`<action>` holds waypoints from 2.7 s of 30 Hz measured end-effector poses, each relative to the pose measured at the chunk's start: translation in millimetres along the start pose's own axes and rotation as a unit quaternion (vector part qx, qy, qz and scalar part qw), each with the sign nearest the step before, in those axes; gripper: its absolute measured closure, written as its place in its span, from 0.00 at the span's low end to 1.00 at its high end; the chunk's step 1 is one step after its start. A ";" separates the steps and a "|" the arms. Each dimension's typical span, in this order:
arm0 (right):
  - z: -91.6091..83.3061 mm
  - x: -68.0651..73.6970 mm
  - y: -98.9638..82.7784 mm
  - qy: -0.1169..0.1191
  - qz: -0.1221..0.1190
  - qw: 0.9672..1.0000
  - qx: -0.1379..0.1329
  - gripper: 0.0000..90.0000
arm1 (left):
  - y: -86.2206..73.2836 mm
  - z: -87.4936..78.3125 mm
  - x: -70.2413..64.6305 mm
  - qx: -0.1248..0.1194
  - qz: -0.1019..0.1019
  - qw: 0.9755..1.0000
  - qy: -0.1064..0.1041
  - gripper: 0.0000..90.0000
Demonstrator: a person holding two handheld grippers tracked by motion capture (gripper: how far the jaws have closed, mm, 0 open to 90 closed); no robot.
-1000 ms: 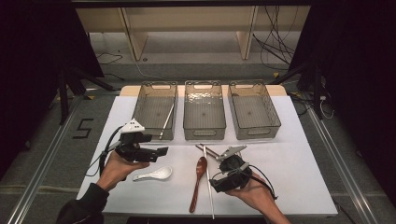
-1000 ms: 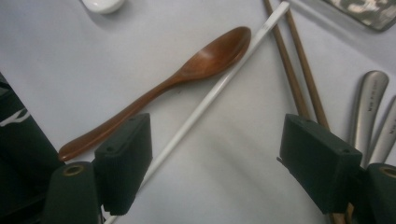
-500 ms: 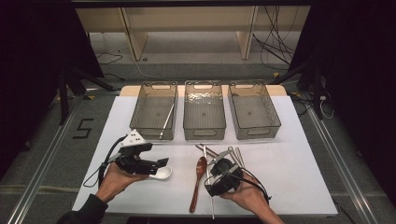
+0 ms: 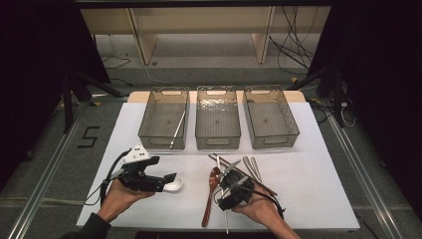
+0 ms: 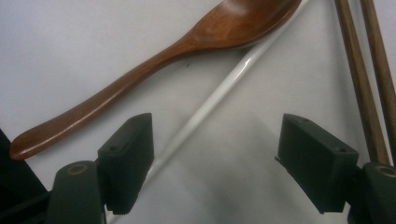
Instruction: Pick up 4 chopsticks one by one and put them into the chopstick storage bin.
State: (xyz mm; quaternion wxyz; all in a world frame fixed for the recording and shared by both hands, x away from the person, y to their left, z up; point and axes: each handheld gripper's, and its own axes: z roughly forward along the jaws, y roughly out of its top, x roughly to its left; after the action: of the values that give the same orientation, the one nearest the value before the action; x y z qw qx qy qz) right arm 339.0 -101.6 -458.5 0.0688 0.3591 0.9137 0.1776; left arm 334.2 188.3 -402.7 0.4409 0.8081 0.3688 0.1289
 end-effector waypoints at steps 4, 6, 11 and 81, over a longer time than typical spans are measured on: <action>2.8 0.8 0.8 -0.006 -0.004 1.000 0.008 0.32 | 0.0 -1.7 -0.7 -0.007 0.002 1.000 0.000 0.17; 3.7 0.7 1.2 -0.008 -0.005 1.000 0.010 0.32 | -0.8 -0.2 -0.7 -0.001 0.003 1.000 -0.001 0.17; 6.5 1.4 1.2 -0.015 -0.013 1.000 0.021 0.34 | -1.8 1.2 -0.1 0.004 0.003 1.000 -0.001 0.17; -27.0 -47.0 -10.1 0.010 0.031 0.999 0.024 0.96 | -3.8 4.6 1.9 0.013 0.001 1.000 -0.002 0.17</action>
State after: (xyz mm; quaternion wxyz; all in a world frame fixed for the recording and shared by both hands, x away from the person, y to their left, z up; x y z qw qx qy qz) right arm 360.3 -147.9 -437.4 0.0452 0.3873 0.9067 0.1610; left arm 336.2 188.1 -408.7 0.4304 0.8146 0.3689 0.1232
